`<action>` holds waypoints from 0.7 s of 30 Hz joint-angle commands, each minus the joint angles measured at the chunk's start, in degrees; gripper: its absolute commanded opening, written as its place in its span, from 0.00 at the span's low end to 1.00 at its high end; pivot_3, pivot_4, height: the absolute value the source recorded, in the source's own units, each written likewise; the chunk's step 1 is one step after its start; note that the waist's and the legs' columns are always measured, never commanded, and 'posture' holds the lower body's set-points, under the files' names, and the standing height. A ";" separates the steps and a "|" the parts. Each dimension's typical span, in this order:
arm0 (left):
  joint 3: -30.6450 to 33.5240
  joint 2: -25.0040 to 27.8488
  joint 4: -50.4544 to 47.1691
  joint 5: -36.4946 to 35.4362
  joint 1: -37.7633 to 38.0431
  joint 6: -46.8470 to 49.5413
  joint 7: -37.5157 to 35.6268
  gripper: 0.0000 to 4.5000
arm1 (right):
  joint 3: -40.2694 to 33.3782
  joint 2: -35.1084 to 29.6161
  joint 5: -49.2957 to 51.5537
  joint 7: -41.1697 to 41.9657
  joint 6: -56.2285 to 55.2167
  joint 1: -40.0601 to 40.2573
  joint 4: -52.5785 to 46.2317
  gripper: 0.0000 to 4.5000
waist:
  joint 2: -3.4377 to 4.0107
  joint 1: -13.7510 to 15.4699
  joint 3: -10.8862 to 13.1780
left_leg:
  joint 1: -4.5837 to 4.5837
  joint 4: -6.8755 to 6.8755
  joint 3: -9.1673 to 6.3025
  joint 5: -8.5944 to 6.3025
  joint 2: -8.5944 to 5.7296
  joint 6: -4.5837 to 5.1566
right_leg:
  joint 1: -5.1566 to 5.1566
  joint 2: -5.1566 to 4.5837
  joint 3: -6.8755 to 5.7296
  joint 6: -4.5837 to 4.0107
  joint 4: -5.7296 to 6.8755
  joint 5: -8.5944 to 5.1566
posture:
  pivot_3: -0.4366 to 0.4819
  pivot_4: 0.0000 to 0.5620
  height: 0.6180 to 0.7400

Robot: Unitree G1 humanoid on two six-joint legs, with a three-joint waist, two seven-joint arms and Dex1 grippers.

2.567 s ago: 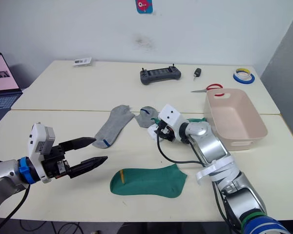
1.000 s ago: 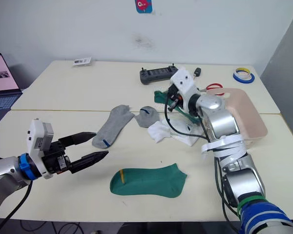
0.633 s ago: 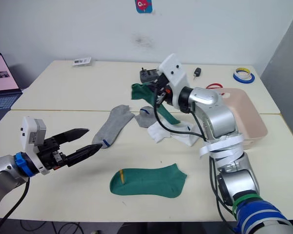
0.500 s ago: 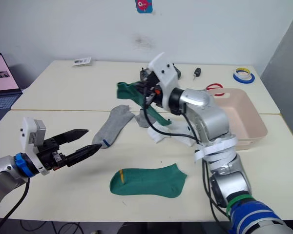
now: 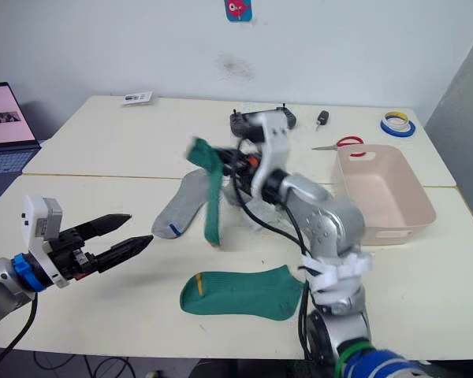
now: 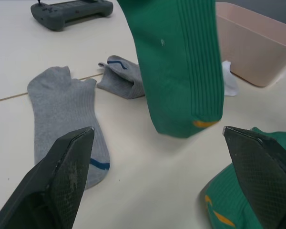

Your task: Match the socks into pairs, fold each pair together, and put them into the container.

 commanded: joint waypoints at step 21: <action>-16.67 -2.53 -1.58 9.06 -3.98 -3.37 -2.14 1.00 | 3.48 -15.55 -2.23 -3.90 -1.30 28.02 -23.23 0.32 | 0.02 -0.34 0.01 | 0.08 -0.52 0.03 0.18 0.03 -0.27 | -0.14 0.10 0.05 -0.05 0.02 -0.05 | 0.48 0.27 0.97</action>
